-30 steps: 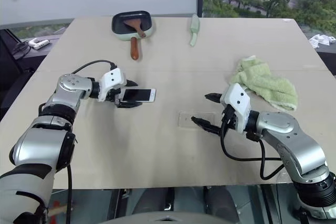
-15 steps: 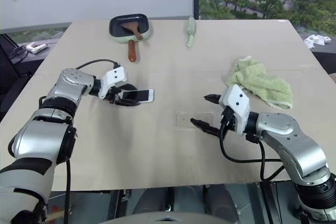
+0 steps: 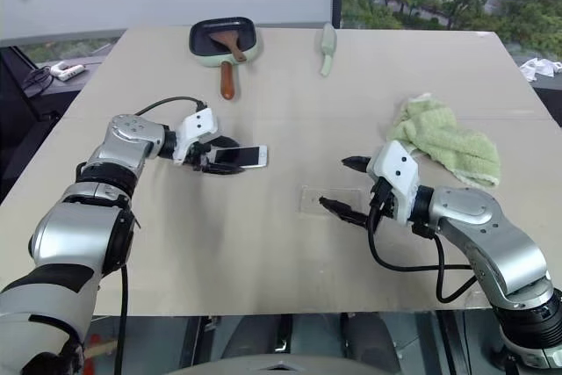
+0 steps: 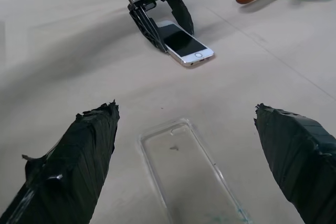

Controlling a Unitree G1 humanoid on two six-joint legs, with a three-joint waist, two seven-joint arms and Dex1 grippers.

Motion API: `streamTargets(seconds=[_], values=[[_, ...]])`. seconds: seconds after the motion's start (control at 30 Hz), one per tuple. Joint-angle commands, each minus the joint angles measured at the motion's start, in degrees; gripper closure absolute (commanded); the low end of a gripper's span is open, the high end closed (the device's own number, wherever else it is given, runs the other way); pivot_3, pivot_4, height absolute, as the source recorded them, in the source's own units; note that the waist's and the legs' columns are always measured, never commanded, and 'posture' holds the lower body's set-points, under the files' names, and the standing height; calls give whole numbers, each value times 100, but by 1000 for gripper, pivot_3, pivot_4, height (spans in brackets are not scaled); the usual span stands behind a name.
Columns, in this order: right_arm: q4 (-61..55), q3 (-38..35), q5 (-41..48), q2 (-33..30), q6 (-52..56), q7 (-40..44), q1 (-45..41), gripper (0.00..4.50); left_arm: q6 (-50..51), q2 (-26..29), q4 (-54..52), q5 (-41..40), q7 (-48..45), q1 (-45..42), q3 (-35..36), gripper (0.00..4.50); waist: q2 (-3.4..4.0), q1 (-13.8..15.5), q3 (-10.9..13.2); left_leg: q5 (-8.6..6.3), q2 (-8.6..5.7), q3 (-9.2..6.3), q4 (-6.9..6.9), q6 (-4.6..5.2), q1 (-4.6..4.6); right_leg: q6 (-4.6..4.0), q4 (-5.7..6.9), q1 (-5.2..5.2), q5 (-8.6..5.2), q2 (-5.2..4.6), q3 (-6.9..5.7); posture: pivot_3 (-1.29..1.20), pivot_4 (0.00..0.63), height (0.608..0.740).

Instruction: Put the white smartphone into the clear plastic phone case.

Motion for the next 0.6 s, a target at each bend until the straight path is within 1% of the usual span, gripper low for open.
streamTargets(seconds=[0.03,0.17,0.33,0.47,0.6], values=[[52,-306,-47,-168,-334,167,56,0,-22,-81,-802,-421,-410,-32,163,1499,-5,11,3,0,0,-1,0,0,-7,0,-4,-2,0,-1,-5,0,150,740],[249,-604,-23,-374,-747,513,247,0,457,-281,-1950,-771,-495,213,136,1499,-5,2,4,0,1,-8,0,0,-50,0,-9,-44,0,-1,-12,0,150,740],[430,-921,-62,-585,-1037,754,521,0,1452,-532,-3793,-1046,-247,856,-32,1499,-4,-2,4,0,2,-9,1,0,-54,1,-7,-49,0,-2,-9,0,150,740],[544,-1173,-184,-752,-1187,797,772,0,2191,-850,-5368,-993,251,1624,-401,1499,-2,-5,3,0,2,-8,5,0,-47,0,3,-48,0,1,-5,0,150,740],[470,-1292,-165,-824,-1179,785,945,0,2709,-1179,-6217,-783,872,2123,-826,1499,-2,5,3,0,2,-7,6,0,-37,0,3,-36,0,0,-1,0,150,740]])
